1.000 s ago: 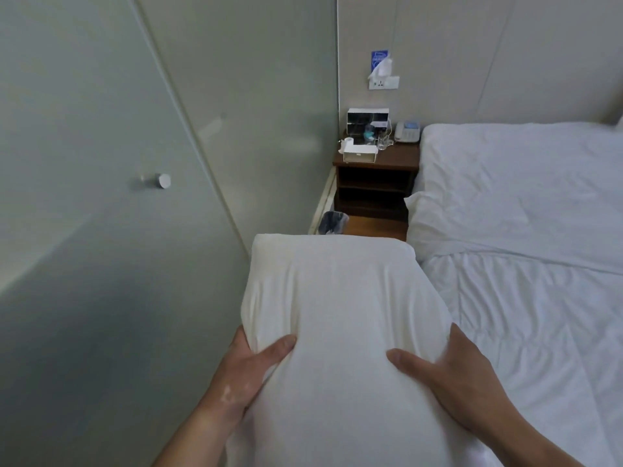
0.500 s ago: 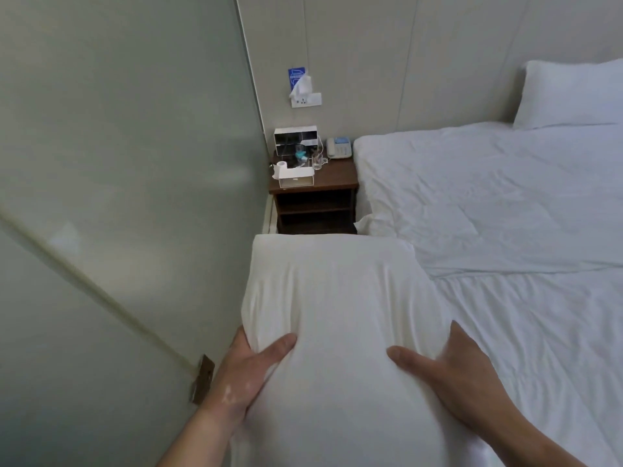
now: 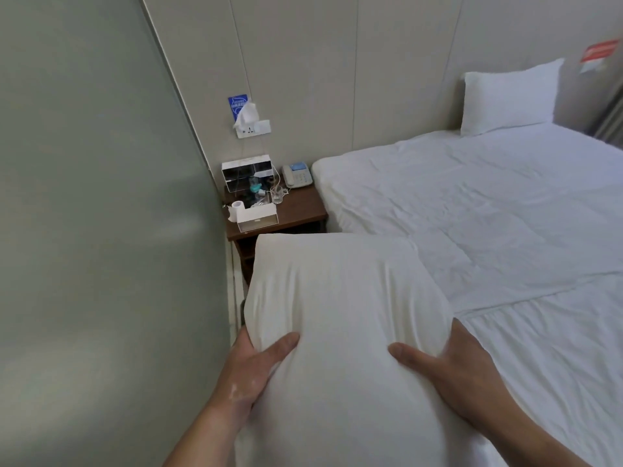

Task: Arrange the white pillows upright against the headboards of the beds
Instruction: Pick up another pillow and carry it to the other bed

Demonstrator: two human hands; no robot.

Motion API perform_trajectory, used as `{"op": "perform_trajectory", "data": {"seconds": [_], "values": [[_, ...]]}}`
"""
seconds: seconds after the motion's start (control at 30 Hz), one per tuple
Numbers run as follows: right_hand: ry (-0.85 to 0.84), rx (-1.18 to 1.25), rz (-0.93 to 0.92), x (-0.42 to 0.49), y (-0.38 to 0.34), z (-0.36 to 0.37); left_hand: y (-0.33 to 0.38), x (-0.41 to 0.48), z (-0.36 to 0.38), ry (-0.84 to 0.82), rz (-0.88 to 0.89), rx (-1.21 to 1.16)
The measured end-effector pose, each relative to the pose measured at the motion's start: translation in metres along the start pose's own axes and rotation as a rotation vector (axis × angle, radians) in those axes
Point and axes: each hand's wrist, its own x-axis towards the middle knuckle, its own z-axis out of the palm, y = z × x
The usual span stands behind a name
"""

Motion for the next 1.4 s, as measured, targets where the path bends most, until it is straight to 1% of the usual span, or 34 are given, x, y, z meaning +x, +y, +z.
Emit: {"op": "perform_trajectory", "data": {"seconds": [0.1, 0.27, 0.4, 0.5, 0.73, 0.9, 1.1, 1.23, 1.4], "values": [[0.021, 0.012, 0.02, 0.048, -0.016, 0.012, 0.015, 0.056, 0.003, -0.033, 0.006, 0.018], [0.011, 0.033, 0.052, 0.148, -0.047, 0.027, 0.048, 0.159, 0.021, -0.028, -0.005, 0.023], [-0.028, 0.011, 0.059, 0.233, -0.08, 0.022, 0.085, 0.233, 0.039, -0.04, -0.009, 0.017], [-0.026, 0.002, 0.054, 0.29, -0.1, 0.021, 0.109, 0.283, 0.054, -0.041, -0.003, 0.001], [0.0, 0.004, 0.091, 0.393, -0.139, 0.035, 0.144, 0.397, 0.073, -0.064, -0.046, 0.029], [0.08, 0.018, 0.141, 0.467, -0.169, 0.052, 0.172, 0.497, 0.087, -0.167, -0.018, 0.023], [0.206, 0.043, 0.213, 0.547, -0.215, 0.075, 0.229, 0.618, 0.098, -0.336, 0.041, 0.069], [0.27, 0.062, 0.248, 0.587, -0.236, 0.081, 0.249, 0.68, 0.113, -0.417, 0.069, 0.097], [0.352, 0.089, 0.325, 0.636, -0.238, 0.076, 0.272, 0.742, 0.152, -0.521, 0.033, 0.146]]}}
